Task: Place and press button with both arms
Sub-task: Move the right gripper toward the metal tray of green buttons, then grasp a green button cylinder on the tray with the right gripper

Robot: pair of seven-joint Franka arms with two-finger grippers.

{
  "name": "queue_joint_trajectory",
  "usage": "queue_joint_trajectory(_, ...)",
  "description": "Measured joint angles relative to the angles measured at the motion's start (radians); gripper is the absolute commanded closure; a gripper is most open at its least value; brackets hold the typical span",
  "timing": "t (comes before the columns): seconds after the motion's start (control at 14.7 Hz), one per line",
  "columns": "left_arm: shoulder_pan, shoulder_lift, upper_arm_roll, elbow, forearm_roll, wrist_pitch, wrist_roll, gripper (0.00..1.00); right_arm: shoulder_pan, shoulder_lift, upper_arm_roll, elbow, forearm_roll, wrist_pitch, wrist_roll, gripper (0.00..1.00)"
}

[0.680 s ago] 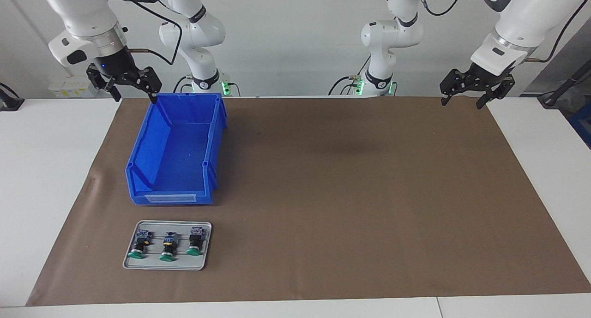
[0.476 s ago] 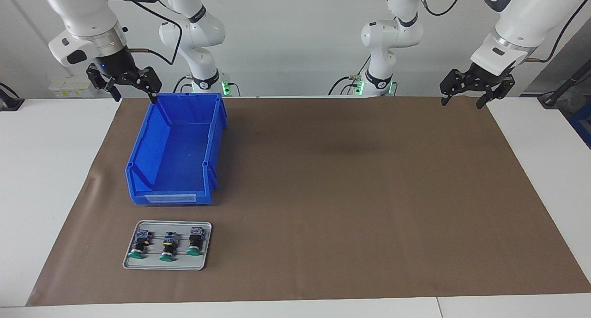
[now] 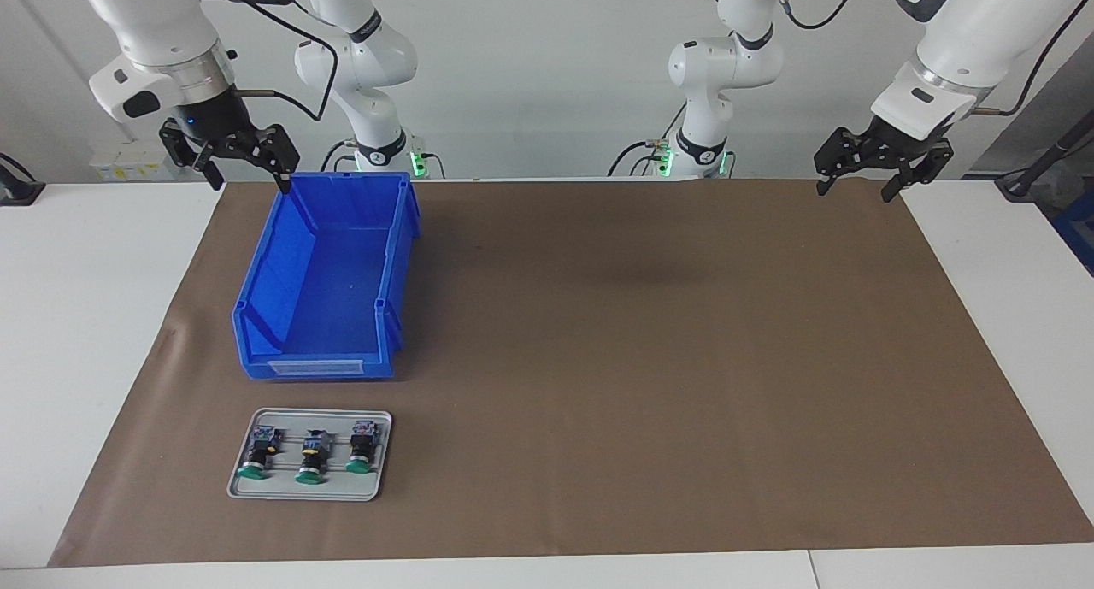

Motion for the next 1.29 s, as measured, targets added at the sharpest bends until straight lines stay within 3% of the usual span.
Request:
queue_joint_trajectory(0.2, 0.0, 0.0, 0.0, 0.0, 0.0, 0.0, 0.0, 0.0, 0.003, 0.071, 0.001, -0.021, 0.004, 0.173, -0.014, 0.0)
queue_joint_trajectory(0.54, 0.0, 0.0, 0.0, 0.0, 0.0, 0.0, 0.0, 0.0, 0.009, 0.356, 0.005, 0.025, 0.084, 0.479, -0.014, 0.0)
queue_joint_trajectory(0.95, 0.0, 0.0, 0.0, 0.0, 0.0, 0.0, 0.0, 0.0, 0.006, 0.668, 0.004, 0.191, 0.108, 0.683, -0.071, 0.0)
queue_joint_trajectory(1.16, 0.0, 0.0, 0.0, 0.0, 0.0, 0.0, 0.0, 0.0, -0.007, 0.755, 0.001, 0.209, 0.109, 0.762, -0.11, 0.0)
queue_joint_trajectory(1.29, 0.0, 0.0, 0.0, 0.0, 0.0, 0.0, 0.0, 0.0, -0.016, 0.772, 0.001, 0.215, 0.11, 0.783, -0.137, 0.01)
